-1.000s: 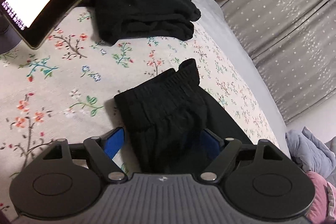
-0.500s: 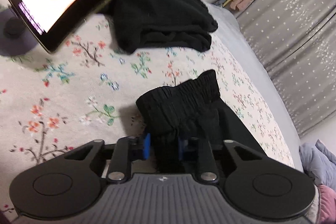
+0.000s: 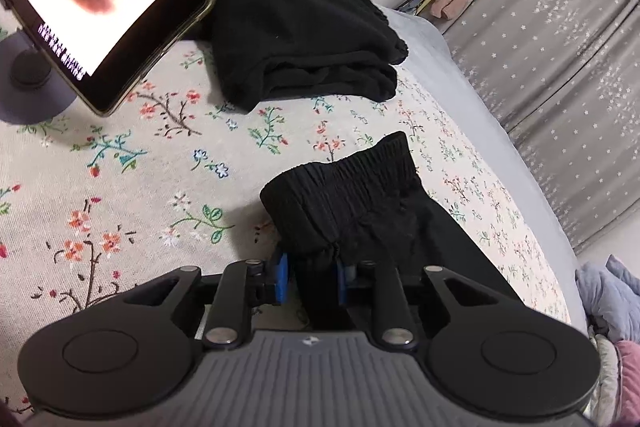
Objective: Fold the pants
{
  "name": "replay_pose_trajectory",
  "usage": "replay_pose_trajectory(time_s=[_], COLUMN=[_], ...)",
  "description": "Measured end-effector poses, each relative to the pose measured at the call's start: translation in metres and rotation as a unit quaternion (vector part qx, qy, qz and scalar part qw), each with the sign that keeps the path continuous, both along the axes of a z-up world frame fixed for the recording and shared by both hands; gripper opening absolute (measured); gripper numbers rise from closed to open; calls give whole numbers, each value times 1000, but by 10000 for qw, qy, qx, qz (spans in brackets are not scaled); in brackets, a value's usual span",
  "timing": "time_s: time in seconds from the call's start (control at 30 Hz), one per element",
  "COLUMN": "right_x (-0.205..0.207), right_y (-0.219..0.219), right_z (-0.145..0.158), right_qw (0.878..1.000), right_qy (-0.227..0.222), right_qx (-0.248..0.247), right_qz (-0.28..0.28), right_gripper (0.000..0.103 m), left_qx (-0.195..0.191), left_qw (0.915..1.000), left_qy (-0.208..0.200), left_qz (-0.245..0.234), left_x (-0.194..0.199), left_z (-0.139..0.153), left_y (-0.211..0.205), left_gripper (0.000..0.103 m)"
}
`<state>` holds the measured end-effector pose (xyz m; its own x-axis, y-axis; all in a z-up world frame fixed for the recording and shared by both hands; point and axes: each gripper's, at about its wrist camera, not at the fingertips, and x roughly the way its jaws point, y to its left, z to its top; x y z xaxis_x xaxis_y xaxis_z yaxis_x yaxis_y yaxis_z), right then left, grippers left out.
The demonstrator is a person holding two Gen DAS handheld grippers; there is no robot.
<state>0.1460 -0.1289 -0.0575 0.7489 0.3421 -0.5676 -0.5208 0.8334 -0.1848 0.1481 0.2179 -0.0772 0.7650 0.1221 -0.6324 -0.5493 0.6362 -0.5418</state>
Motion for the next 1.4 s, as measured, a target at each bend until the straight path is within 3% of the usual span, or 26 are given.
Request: replay_pose_trajectory(time_s=[0.13,0.23,0.43,0.6,0.8,0.9,1.03,1.17,1.23,1.3,1.4], right_x=[-3,0,-7,-8,-3,-5,-2,-4,-13,-25,-30], right_y=[10,26,83,135,191,215,233,231,211,175,103], right_z=[14,30,30,36,42,38,20,9,28,53,80], right_qw=[9991,9949,9926,9864,9728,9711,9694,9745,9703,9663,9648], right_qy=[-112,-57,78,222,521,636,989,1290,1332,1157,1155], right_qx=[418,1000,1213,1630,2256,2299,2246,1803,1934,2184,2326], right_qz=[-45,-102,-63,-57,-87,42,47,348,583,722,419], right_gripper=[3,3,3,3,3,3,3,16,34,61,65], left_qx=[-256,-227,-396,12,-21,-24,315,271,294,448,642], left_qw=[9996,9997,9991,9999,10000,9999,9990,9982,9968,9952,9890], left_qy=[85,91,133,120,-70,-116,-113,-165,-216,-257,-339], left_qz=[115,86,112,26,12,-107,-282,-516,-716,-830,-1290], left_x=[-3,-5,-18,-27,-40,-42,-39,-30,-24,-20,-8], left_z=[-3,0,9,23,31,32,39,41,45,48,51], left_y=[3,5,14,8,24,28,24,24,20,14,-2], left_gripper=[40,41,45,47,48,48,48,48,48,48,53])
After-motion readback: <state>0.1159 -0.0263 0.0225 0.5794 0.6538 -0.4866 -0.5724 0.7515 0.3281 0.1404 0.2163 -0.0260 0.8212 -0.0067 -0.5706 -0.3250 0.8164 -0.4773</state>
